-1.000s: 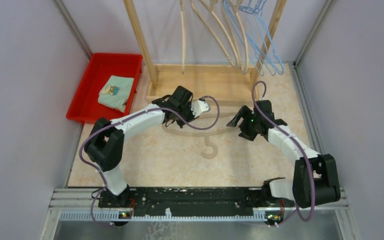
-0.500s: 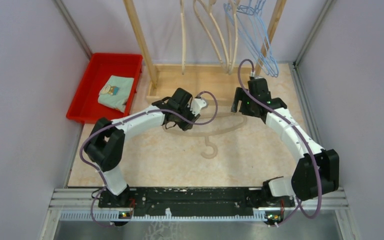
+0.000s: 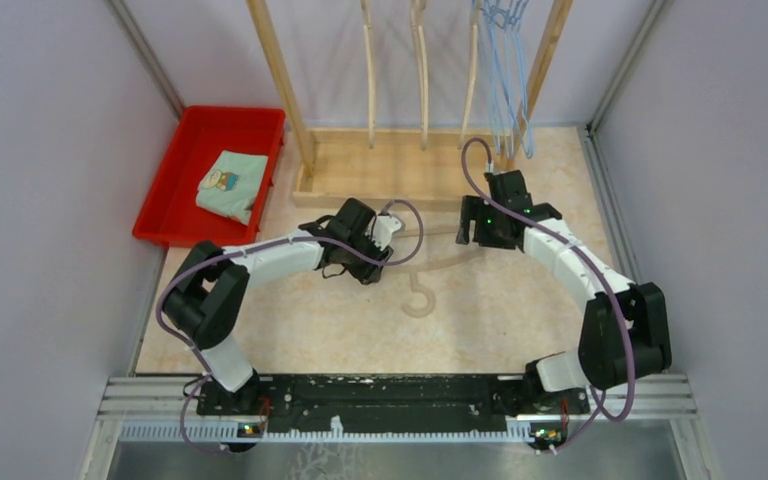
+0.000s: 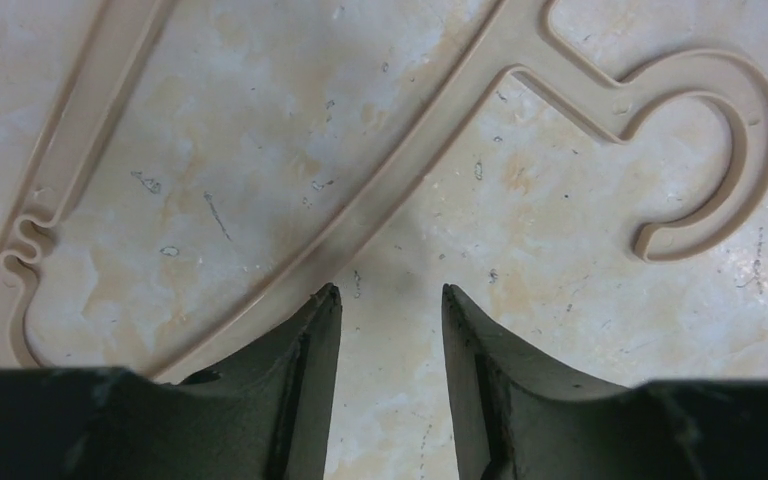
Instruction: Organize the hangers
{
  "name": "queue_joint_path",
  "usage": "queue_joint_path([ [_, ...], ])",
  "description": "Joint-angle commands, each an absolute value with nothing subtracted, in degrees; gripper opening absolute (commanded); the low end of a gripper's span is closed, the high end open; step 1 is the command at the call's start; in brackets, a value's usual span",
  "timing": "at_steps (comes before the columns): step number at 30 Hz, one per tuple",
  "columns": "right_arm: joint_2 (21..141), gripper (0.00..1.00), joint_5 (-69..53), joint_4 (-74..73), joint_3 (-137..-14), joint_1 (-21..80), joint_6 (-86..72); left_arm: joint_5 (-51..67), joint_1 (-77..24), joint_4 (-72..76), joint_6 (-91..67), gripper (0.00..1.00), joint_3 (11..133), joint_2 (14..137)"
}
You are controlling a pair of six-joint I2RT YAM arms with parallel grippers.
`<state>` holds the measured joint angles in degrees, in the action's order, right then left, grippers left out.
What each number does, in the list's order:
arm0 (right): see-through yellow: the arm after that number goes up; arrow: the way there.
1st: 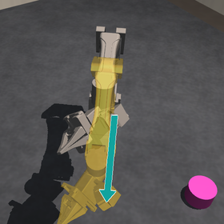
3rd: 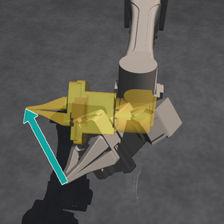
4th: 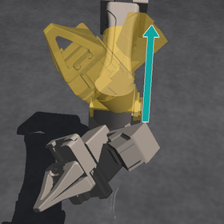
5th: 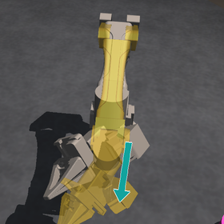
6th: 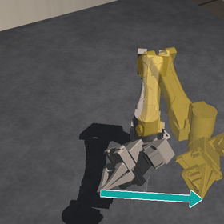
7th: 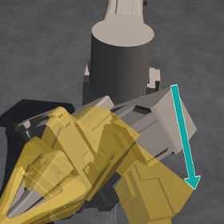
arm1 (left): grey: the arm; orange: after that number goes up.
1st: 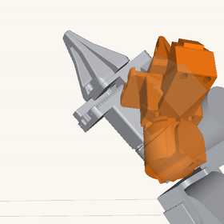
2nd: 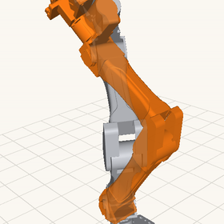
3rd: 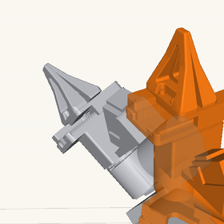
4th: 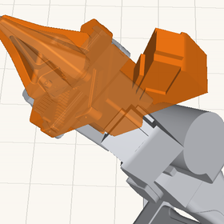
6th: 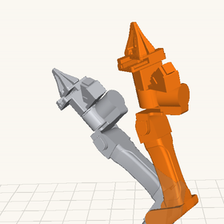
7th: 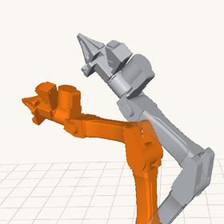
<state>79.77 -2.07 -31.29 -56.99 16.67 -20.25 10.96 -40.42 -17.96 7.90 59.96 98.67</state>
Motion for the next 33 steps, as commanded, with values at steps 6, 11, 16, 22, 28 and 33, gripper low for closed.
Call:
queue_joint_path([
  [6, 80.70, 0.76, -4.43, -27.57, -59.00, 17.23, -20.51, 8.63, -40.78, -12.17, 21.30, 0.57, 60.31, 99.35],
  [11, 81.01, 0.76, -4.99, -26.84, -58.13, 17.22, -20.84, 13.26, -40.78, -16.60, 29.40, 0.57, 63.98, 102.78],
  [16, 81.93, 0.76, -5.22, -26.63, -58.11, 17.16, -20.90, 17.92, -40.63, -24.85, 36.60, 0.57, 66.93, 105.95],
  [22, 83.29, 0.76, -5.41, -26.39, -58.89, 17.10, -20.64, 21.52, -40.25, -26.17, 39.49, 0.57, 68.96, 107.82],
  [28, 83.26, 0.76, -5.13, -26.68, -58.52, 17.09, -20.57, 21.78, -40.25, -33.45, 42.69, 0.37, 74.31, 113.68],
  [33, 82.07, 0.76, -5.00, -26.72, -57.74, 16.90, -20.64, 22.30, -40.34, -33.63, 41.04, 0.03, 73.62, 114.27],
])
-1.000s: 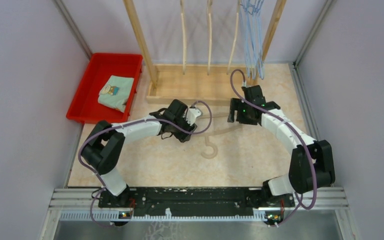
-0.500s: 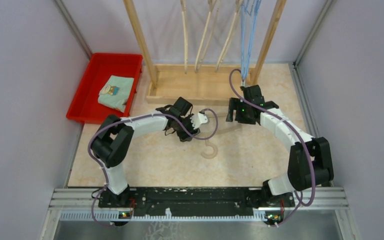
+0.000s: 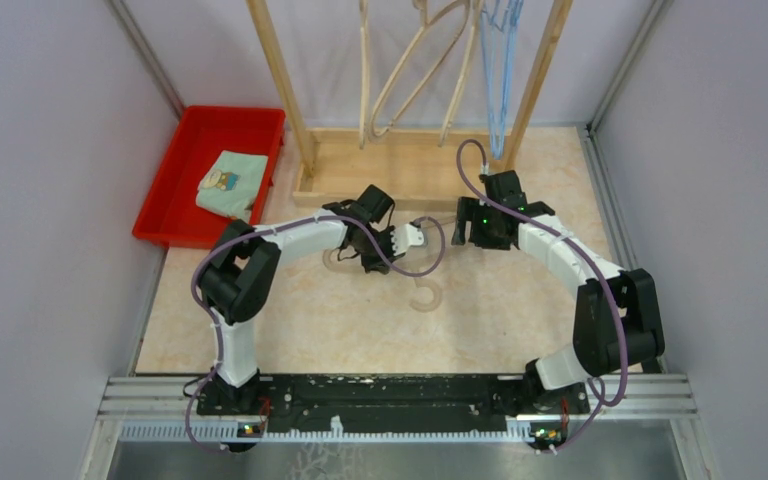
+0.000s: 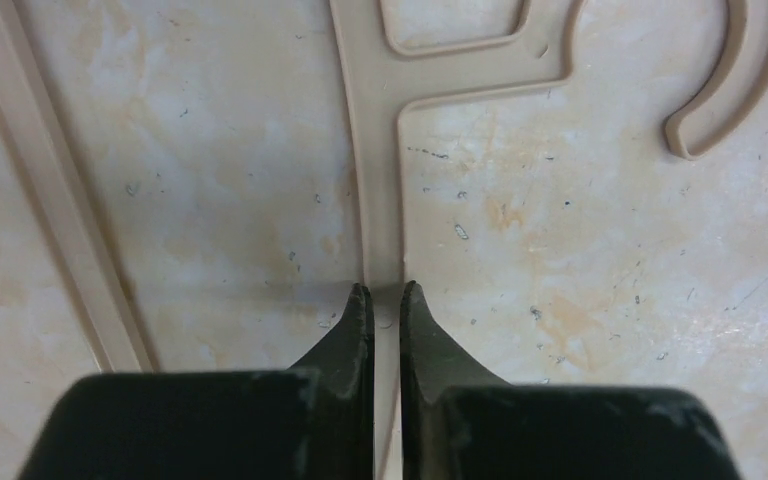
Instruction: Organize the hangers
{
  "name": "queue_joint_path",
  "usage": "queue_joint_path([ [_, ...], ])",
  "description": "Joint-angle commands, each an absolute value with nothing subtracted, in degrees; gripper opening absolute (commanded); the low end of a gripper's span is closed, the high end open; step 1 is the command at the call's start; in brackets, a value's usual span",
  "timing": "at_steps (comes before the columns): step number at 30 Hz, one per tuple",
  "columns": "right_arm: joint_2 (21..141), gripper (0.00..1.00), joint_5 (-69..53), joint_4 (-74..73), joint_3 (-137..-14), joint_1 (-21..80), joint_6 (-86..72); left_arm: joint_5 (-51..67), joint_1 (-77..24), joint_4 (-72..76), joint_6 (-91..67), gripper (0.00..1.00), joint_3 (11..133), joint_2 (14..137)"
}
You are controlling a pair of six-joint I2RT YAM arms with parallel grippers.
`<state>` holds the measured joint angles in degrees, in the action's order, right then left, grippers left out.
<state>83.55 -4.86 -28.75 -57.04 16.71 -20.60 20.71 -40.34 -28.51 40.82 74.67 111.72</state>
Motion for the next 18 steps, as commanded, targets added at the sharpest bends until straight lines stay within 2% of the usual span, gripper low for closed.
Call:
queue_joint_path([
  [1, 81.90, 0.76, -5.00, -26.65, -57.56, 16.79, -20.65, 21.72, -40.34, -33.90, 40.43, 0.00, 73.62, 114.26],
  [5, 81.56, 0.76, -5.29, -26.69, -57.19, 16.69, -20.83, 19.45, -40.00, -35.75, 37.33, 0.00, 74.60, 112.76],
  [10, 80.31, 0.76, -8.01, -25.90, -55.26, 16.62, -23.43, 15.98, -39.99, -30.16, 33.01, 0.00, 72.69, 104.22],
  [18, 80.06, 0.79, -17.28, -14.52, -47.13, 15.65, -38.42, 12.86, -39.99, -31.24, 33.24, 0.00, 73.75, 101.04],
])
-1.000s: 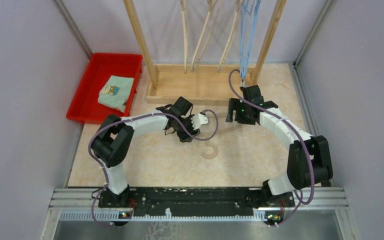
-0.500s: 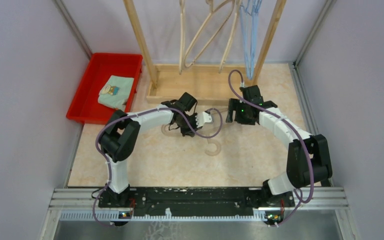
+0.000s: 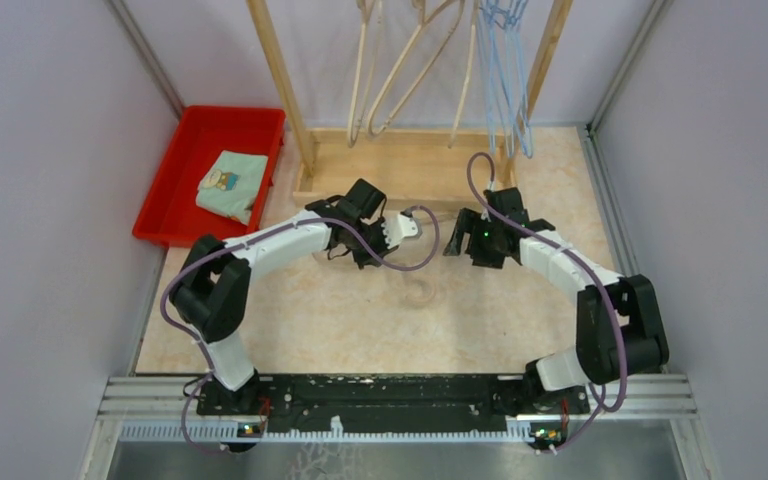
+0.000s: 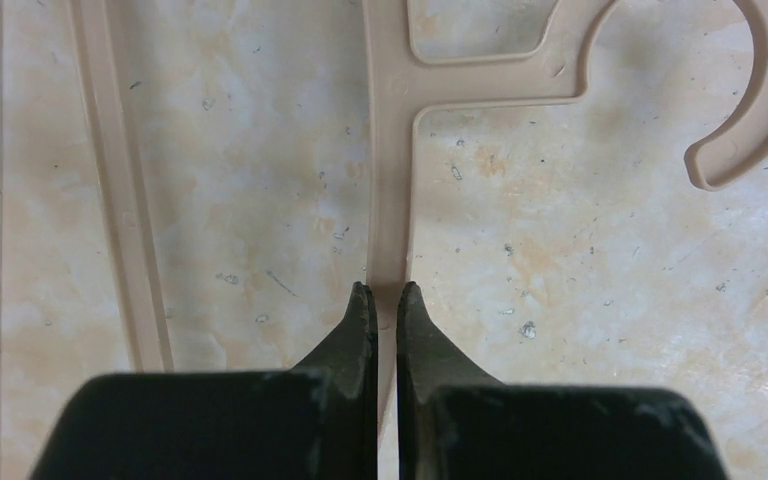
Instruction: Organize the hangers
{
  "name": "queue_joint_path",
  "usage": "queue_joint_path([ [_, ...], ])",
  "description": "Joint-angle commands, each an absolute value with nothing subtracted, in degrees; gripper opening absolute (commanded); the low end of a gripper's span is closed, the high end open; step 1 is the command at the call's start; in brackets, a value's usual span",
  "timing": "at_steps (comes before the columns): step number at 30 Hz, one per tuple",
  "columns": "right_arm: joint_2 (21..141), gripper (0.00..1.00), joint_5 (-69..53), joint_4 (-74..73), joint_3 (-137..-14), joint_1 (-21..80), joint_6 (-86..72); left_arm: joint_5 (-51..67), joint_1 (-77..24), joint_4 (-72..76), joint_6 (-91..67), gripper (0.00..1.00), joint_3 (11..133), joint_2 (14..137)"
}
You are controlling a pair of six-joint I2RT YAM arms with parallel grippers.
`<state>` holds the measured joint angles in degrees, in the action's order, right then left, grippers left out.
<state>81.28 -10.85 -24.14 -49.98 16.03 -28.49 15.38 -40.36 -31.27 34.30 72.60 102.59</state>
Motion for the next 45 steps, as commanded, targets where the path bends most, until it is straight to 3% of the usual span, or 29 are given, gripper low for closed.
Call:
queue_joint_path([
  [1, 80.47, 0.79, -18.63, -11.78, -45.94, 15.58, -40.94, 13.07, -39.99, -31.26, 33.08, 0.00, 73.68, 100.91],
  [6, 81.12, 0.79, -20.00, 6.85, -39.09, 15.64, -55.50, 13.79, -40.17, -31.30, 32.68, 0.00, 73.39, 100.81],
  [10, 81.85, 0.78, -16.55, 12.70, -37.54, 15.93, -61.51, 13.64, -40.15, -31.58, 32.80, 0.00, 73.20, 100.48],
  [22, 86.26, 0.74, -8.28, 6.89, -39.48, 16.37, -65.48, 13.97, -40.25, -32.52, 32.47, 0.00, 73.06, 99.85],
  [31, 92.09, 0.71, -5.61, 14.37, -39.77, 16.70, -66.54, 13.98, -40.55, -33.70, 32.37, 0.00, 72.96, 99.06],
  [38, 99.99, 0.54, -7.00, 18.00, -43.38, 16.83, -67.28, 13.60, -40.95, -34.80, 32.02, 0.00, 72.59, 98.06],
  [45, 89.52, 0.52, -2.40, 2.30, -45.33, 18.60, -57.89, 11.49, -40.64, -33.19, 24.86, 0.00, 70.85, 98.69],
])
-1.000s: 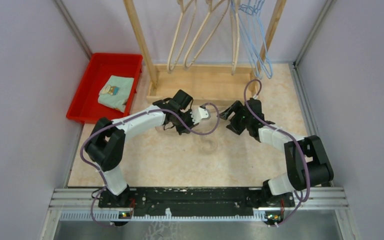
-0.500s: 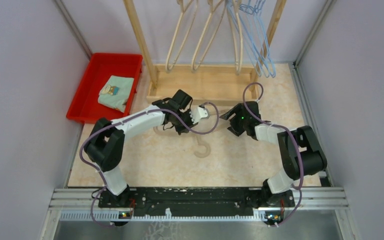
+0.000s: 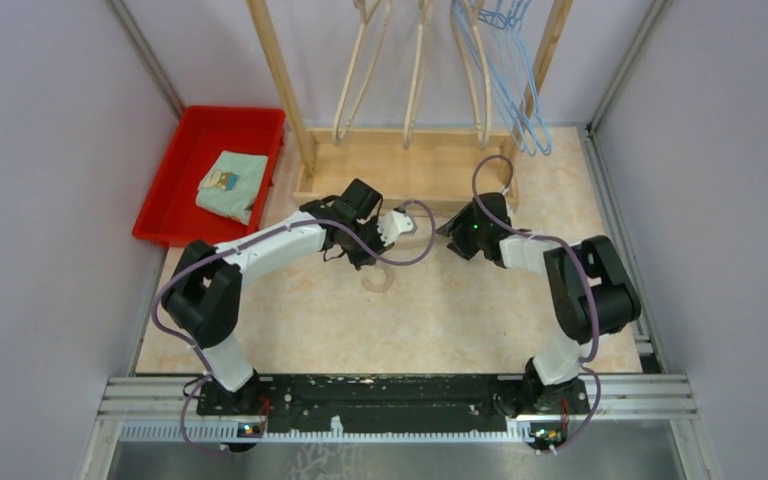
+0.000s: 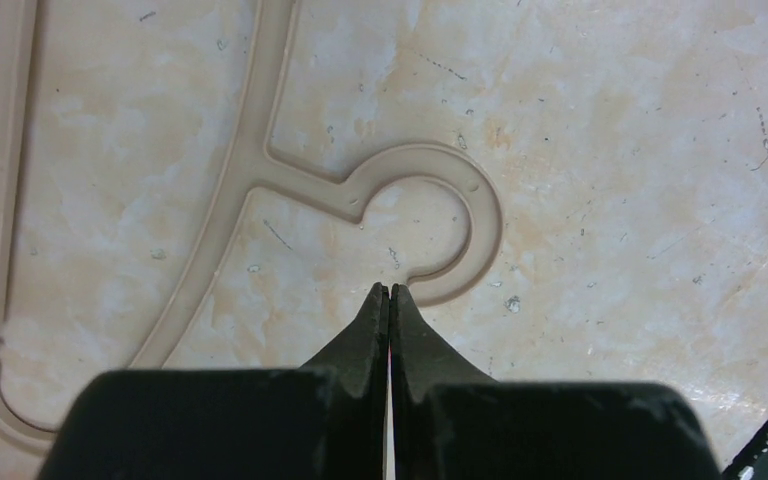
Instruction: Organize the hangers
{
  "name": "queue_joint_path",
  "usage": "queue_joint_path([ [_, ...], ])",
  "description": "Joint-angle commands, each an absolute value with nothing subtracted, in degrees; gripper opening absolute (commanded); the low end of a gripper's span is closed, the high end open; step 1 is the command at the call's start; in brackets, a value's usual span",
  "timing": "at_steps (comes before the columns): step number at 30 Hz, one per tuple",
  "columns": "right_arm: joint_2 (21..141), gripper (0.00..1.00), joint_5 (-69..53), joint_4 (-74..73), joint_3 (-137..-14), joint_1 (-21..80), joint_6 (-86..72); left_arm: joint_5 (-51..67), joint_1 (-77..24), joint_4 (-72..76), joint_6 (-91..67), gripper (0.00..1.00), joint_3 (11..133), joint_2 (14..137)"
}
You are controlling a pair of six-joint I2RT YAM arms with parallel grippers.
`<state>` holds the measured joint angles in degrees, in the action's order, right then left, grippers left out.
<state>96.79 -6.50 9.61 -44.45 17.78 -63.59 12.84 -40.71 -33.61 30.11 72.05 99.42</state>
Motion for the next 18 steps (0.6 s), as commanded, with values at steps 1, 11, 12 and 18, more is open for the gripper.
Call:
queue_joint_path([
  [1, 88.20, 0.51, -2.75, 1.36, -44.76, 18.63, -57.47, 11.62, -40.53, -32.76, 23.40, 0.00, 70.33, 99.15],
  [11, 70.68, 0.57, -6.62, -15.11, -43.74, 22.12, -40.56, 9.99, -38.98, -22.88, 4.50, 0.00, 64.49, 96.14],
  [12, 69.68, 0.58, -7.79, -16.64, -44.29, 22.43, -37.25, 10.02, -38.82, -21.99, 2.76, 0.00, 63.82, 95.62],
  [18, 72.44, 0.63, -9.30, -23.14, -49.64, 26.78, -17.76, 7.37, -37.11, -19.01, -5.98, 0.06, 59.80, 93.29],
])
